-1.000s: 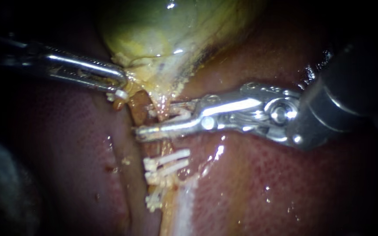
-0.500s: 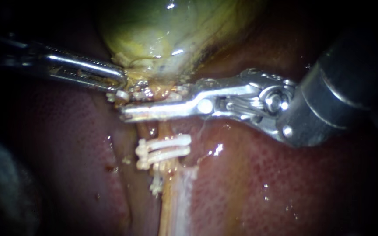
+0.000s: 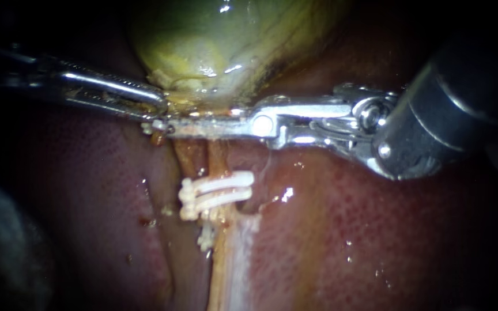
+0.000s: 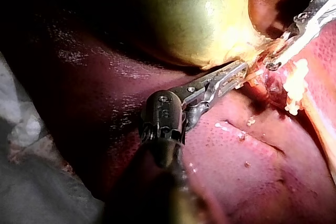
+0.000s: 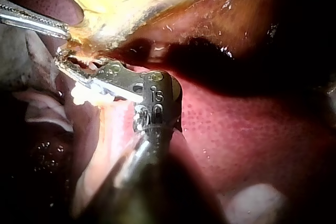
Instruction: Clipping third clip right tube
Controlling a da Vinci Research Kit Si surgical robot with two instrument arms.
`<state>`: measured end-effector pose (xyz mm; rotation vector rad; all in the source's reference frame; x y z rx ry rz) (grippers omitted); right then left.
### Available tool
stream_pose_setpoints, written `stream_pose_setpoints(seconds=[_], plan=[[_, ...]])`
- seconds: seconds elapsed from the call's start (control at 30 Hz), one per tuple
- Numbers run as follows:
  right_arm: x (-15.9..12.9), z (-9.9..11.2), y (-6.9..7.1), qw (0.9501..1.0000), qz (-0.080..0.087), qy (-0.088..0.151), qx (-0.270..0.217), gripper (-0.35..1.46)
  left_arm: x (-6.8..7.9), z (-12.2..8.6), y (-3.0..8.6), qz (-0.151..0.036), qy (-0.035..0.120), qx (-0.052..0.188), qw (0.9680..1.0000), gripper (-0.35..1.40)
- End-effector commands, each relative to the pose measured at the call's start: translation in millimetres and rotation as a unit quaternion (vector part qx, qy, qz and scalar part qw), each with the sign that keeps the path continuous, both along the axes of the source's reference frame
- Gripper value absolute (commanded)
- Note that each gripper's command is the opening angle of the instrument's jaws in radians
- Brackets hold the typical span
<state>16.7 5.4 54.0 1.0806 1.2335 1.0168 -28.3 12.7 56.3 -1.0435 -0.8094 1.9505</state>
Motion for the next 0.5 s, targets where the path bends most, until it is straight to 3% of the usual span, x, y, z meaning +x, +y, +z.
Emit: stream_pose_setpoints(seconds=[0.03,0.5], plan=[[-0.2,0.0,0.0,1.0000,-0.001,0.000,0.000,-0.35,0.0,0.0,0.0,0.000,0.000,0.000,1.0000,-0.35],[-0.2,0.2,-0.2,1.0000,0.001,0.001,-0.001,-0.35,0.0,0.1,0.1,0.000,0.000,0.000,1.0000,-0.35]])
